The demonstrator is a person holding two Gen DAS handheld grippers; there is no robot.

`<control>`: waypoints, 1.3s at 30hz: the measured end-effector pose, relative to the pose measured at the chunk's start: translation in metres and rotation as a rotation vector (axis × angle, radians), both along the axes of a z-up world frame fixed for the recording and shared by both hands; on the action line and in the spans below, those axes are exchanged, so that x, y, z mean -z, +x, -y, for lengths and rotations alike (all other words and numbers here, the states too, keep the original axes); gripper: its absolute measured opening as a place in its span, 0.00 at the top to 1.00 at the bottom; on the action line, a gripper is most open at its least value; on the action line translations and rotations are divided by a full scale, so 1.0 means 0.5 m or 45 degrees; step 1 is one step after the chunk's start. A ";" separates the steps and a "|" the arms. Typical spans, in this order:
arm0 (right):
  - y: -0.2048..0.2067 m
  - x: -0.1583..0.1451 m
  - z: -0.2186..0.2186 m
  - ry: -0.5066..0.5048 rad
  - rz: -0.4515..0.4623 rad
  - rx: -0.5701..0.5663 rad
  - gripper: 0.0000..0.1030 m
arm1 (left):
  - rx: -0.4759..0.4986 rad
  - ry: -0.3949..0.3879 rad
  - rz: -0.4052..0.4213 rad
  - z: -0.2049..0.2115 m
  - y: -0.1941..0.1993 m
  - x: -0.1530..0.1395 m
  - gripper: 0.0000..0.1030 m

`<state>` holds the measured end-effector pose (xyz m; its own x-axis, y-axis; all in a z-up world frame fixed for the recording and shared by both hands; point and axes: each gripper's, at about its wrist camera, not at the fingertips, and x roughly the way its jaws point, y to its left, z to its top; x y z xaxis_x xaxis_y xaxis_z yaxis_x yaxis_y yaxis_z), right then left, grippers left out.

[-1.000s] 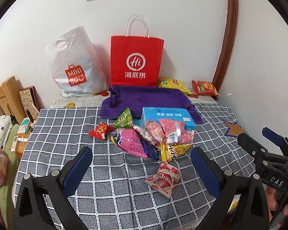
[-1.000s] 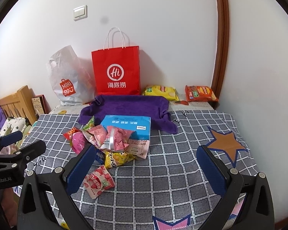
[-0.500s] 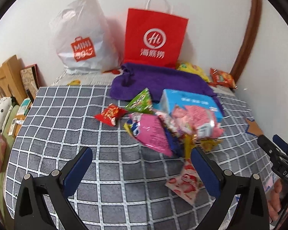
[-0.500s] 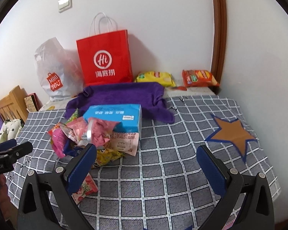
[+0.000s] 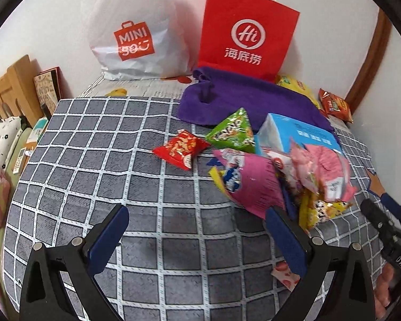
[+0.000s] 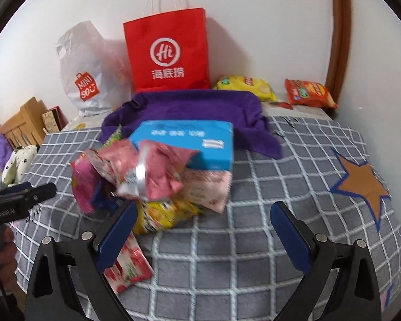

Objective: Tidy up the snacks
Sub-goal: 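Reach the right gripper into the pile and grasp the pink wrapped cake, then grasp the pink snack packet with the left gripper while the right gripper lifts its pink cake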

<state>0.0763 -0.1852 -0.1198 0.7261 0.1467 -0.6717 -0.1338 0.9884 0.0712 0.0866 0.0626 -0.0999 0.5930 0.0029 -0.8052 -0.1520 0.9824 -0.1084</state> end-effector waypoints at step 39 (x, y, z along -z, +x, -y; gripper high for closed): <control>0.043 -0.009 0.035 0.051 -0.037 0.016 0.55 | 0.139 -0.081 0.013 0.027 0.077 0.013 0.03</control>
<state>0.0981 -0.2029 -0.1153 0.7085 0.1650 -0.6861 -0.1191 0.9863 0.1143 0.1252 0.0493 -0.1063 0.5949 -0.1129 -0.7958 -0.0429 0.9842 -0.1717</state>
